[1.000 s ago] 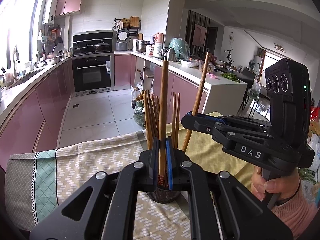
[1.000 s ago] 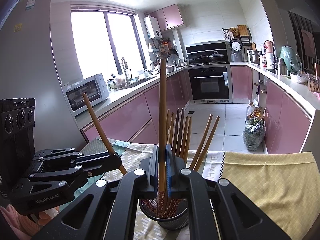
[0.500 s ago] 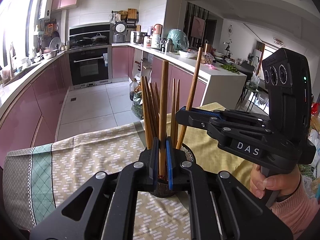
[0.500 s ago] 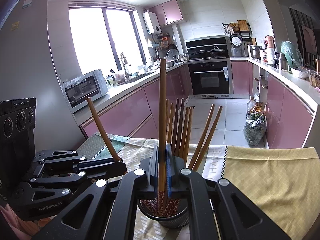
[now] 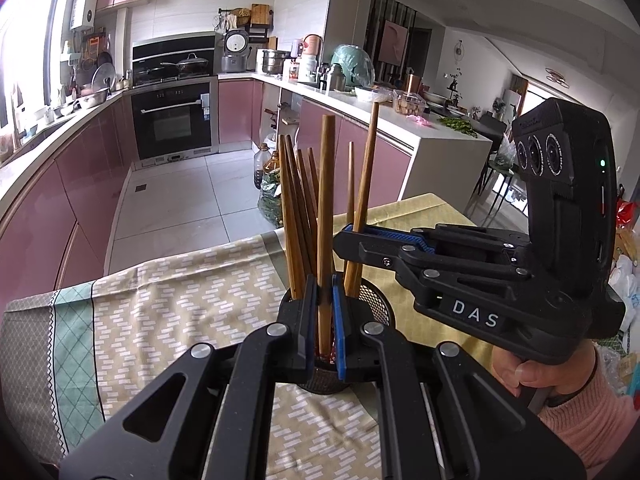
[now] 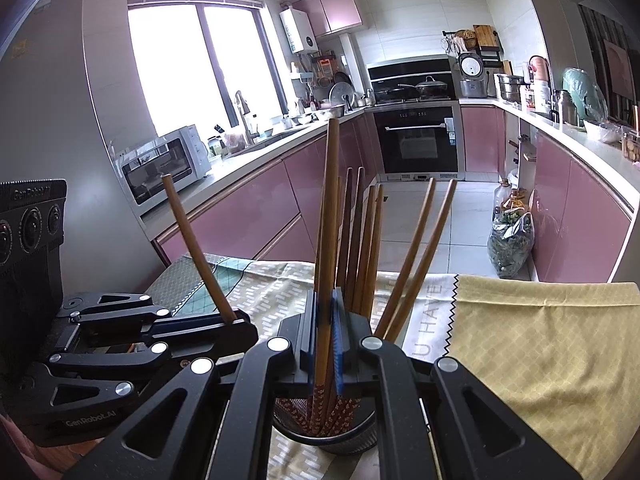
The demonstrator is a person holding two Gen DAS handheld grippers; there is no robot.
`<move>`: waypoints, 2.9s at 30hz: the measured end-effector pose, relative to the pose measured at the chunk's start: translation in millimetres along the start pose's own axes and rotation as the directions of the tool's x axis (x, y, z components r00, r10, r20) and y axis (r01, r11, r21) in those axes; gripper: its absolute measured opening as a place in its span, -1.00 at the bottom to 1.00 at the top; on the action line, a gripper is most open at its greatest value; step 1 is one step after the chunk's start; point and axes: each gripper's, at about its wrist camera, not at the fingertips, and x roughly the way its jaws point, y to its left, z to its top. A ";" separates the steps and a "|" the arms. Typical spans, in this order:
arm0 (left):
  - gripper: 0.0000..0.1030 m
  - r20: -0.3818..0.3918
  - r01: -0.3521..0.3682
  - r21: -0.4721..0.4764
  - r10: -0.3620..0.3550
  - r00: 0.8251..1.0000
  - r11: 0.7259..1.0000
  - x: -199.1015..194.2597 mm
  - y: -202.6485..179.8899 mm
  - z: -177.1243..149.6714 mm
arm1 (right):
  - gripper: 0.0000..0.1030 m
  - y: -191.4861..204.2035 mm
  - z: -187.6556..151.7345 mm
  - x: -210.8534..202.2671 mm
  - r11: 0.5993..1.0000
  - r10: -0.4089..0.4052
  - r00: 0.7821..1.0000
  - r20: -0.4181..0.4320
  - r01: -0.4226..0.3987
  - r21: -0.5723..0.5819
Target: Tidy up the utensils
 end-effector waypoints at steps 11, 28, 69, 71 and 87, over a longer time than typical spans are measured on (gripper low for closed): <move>-0.85 -0.029 0.000 -0.019 0.000 1.000 1.000 25.1 12.1 1.8 | -0.86 -2.5 -3.1 9.2 1.000 -0.007 1.000 -0.026 0.008 0.019; -0.58 0.010 -0.025 -0.041 0.026 1.000 0.999 20.1 19.3 -13.4 | -0.65 -3.0 -5.5 -3.2 0.999 -0.021 1.000 -0.004 0.021 0.027; 0.89 0.273 -0.409 -0.199 0.451 0.850 0.891 -121.2 40.4 -104.6 | 0.87 62.6 -88.1 -73.2 0.974 -0.202 0.952 0.230 0.219 -0.050; 0.89 0.283 -0.412 -0.193 0.453 0.846 0.891 -124.1 37.0 -105.6 | 0.87 63.1 -89.0 -75.3 0.973 -0.209 0.948 0.239 0.226 -0.048; 0.89 0.317 -0.417 -0.198 0.460 0.829 0.887 -141.6 28.2 -110.4 | 0.87 75.7 -91.8 -83.3 0.970 -0.209 0.939 0.274 0.235 -0.067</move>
